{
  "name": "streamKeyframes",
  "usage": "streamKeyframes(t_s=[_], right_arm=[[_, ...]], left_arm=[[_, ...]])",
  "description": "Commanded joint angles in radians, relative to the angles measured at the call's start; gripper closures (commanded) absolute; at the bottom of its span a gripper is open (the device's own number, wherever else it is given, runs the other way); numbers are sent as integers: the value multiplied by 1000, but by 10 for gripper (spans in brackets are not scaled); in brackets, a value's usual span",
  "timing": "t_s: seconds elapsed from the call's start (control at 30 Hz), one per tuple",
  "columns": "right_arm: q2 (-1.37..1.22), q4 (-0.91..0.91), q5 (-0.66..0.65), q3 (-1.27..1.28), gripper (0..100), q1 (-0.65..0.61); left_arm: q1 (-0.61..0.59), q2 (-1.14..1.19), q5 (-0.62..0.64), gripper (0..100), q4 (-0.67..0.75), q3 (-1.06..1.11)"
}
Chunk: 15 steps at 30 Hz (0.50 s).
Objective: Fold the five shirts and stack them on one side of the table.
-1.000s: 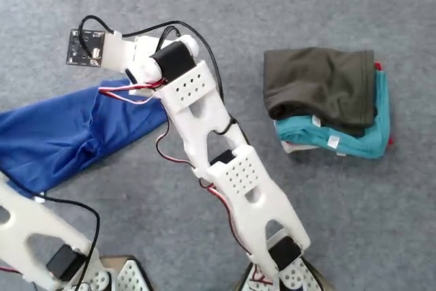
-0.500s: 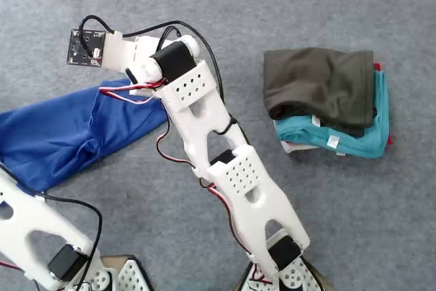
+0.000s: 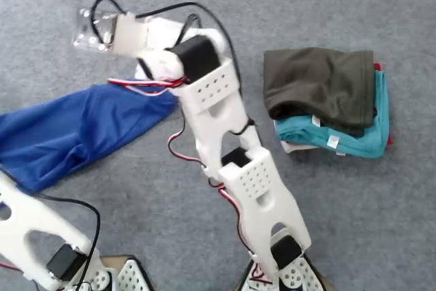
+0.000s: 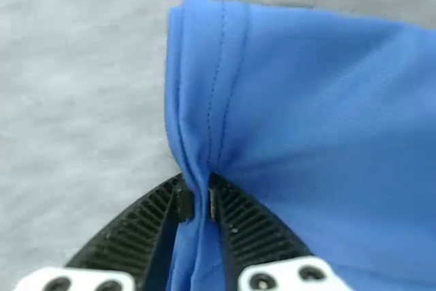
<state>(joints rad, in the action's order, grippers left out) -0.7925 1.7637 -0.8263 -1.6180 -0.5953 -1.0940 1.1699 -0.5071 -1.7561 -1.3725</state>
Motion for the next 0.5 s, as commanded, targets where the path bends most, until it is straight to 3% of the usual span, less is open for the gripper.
streamKeyframes(t_s=[0.0,0.2,0.47], right_arm=[[76,3,3,-45,984,77],[136,3,6,-53,984,210],[237,3,6,-50,984,387]], left_arm=[[-64,-141,54,972,-3,-133],[67,-338,84,972,-5,-85],[426,-721,103,972,-5,381]])
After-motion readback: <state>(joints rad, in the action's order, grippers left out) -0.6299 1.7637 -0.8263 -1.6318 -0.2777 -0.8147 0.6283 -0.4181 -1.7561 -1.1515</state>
